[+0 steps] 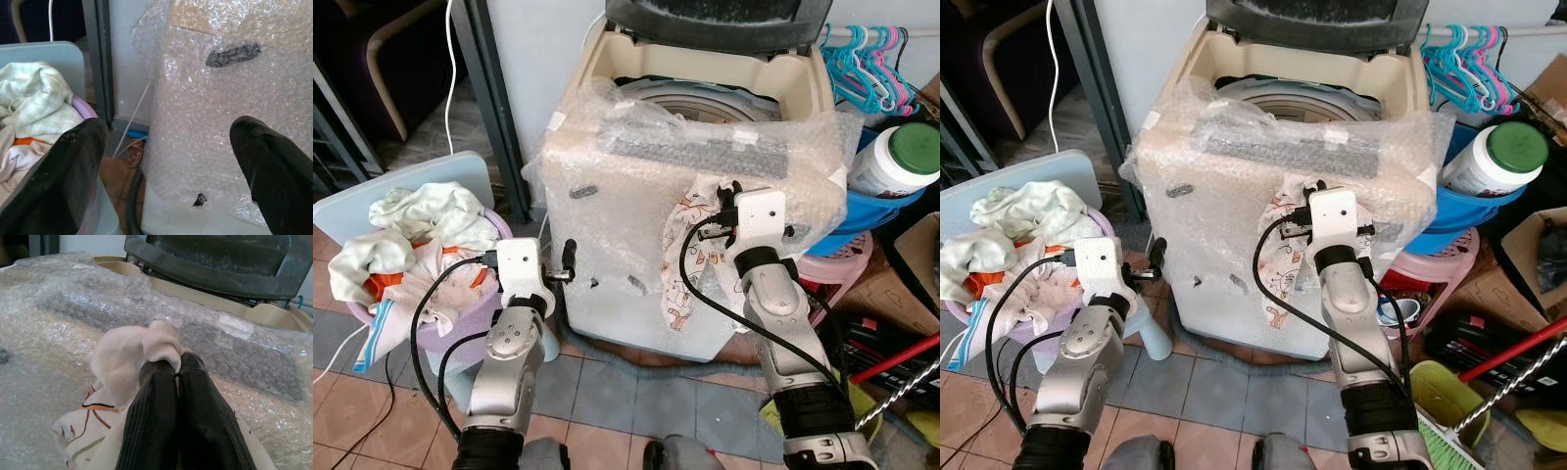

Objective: Clothes washing

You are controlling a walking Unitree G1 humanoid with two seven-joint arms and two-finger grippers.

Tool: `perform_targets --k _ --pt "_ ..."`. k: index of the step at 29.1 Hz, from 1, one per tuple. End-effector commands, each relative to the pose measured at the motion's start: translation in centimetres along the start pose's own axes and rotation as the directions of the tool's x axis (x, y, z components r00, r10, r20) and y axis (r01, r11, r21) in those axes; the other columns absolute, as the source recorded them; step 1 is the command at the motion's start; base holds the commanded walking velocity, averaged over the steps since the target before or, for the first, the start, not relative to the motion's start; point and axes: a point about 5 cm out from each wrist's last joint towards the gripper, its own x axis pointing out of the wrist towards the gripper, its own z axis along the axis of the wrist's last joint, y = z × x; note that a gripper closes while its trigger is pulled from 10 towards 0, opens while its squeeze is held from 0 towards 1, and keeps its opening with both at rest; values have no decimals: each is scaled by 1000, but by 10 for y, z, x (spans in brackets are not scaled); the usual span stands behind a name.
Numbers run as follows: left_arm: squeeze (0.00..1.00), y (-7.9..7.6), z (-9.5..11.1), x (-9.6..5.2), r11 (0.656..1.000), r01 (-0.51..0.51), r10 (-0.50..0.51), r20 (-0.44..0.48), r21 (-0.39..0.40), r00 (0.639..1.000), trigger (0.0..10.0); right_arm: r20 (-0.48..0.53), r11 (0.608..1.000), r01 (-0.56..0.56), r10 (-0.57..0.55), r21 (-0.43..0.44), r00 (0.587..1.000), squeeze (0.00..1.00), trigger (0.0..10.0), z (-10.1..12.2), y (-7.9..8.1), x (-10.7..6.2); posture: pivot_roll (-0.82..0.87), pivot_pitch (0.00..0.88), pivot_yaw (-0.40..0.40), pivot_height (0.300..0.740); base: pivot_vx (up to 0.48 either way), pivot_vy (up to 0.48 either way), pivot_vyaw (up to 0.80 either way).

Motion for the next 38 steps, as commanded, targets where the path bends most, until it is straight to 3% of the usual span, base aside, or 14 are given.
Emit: perform_targets --k 1,5,9,13,17,25,31,35,38 --pt "0 2 1 0 1000 6 -6 -8 26 1000 10000 39 1000 14 -14 -7 999 0 10000 8 -1 4 42 20 -38 740 0 0 0" --pt "0 2 1 2 996 64 -63 -22 56 998 10000 32 992 124 -122 -39 992 0 10000 2 -22 -10 1 23 19 740 0 0 0" --pt "0 8 -3 -2 996 53 -50 -43 74 998 10000 9 982 187 -187 -39 982 0 10000 -5 -38 -22 -15 32 26 740 0 0 0" --pt "0 9 -5 -2 997 35 -32 -46 72 998 10000 4 984 164 -165 -67 986 0 10000 -6 -38 -24 -17 45 18 740 0 0 0" --pt "0 2 -5 -4 997 61 -60 -40 43 997 10000 14 987 147 -146 -64 989 0 10000 -3 -36 -18 -5 48 14 740 0 0 0" --pt "0 6 -3 -4 998 44 -42 -40 52 998 10000 1 988 148 -148 -31 989 0 10000 -3 -33 -12 6 56 14 740 0 0 0" --pt "0 5 1 -4 997 48 -47 -21 53 999 10000 31 990 134 -133 -37 991 0 10000 2 -30 -10 -4 71 25 740 0 0 -756" --pt "0 3 7 -2 998 17 -17 -4 63 1000 10000 154 992 89 -74 -91 985 0 10000 28 -31 10 -15 89 39 740 0 0 -266" --pt "0 8 2 -2 996 -27 31 -52 84 998 10000 243 985 37 5 -168 970 0 10000 51 -27 25 -20 90 40 740 0 0 0"
